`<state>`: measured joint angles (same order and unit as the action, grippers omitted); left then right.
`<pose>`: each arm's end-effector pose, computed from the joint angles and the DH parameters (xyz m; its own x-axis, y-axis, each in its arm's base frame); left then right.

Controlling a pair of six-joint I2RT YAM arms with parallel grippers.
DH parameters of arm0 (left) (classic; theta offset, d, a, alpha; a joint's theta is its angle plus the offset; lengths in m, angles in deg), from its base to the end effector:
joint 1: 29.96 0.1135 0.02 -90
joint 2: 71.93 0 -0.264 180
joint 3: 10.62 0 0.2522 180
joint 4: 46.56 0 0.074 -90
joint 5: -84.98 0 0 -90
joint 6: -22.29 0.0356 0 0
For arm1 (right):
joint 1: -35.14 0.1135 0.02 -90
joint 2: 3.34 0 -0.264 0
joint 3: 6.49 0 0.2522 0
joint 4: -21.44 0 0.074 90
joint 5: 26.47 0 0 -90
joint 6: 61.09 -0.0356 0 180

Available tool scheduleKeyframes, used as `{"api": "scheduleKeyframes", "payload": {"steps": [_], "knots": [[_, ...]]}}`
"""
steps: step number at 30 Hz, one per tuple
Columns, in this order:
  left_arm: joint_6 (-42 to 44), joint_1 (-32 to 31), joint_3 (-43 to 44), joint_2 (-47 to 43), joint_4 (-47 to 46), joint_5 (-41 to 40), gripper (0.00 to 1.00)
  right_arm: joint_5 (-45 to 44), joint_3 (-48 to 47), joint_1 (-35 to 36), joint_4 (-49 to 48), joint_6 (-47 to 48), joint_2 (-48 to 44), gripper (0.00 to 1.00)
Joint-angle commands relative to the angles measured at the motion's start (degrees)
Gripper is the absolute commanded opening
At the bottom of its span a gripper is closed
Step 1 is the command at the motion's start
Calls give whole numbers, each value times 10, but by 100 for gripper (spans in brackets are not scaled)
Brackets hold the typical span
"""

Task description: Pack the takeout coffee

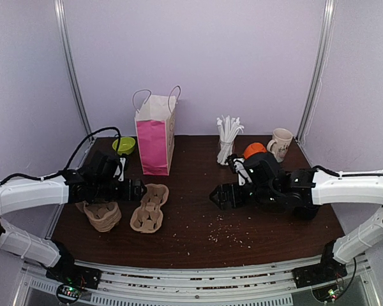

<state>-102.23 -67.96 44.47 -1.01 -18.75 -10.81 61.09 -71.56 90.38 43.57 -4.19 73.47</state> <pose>0.2036 -0.1545 0.2187 -0.7626 -0.1197 -0.6357 0.1491 0.9238 -0.3527 0.1710 0.2437 0.2582 -0.7034 -0.0566 -0.7085 -0.4972 0.7515 0.4336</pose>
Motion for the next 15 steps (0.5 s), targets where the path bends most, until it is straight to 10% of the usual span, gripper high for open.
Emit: {"api": "scheduleKeyframes", "payload": {"steps": [1,15], "knots": [[-52,-1,9,-15,9,25,91,20,8,8,-115,-27,25,99],[-48,-1,64,128,6,47,84,61,30,17,-159,-63,74,98]]}}
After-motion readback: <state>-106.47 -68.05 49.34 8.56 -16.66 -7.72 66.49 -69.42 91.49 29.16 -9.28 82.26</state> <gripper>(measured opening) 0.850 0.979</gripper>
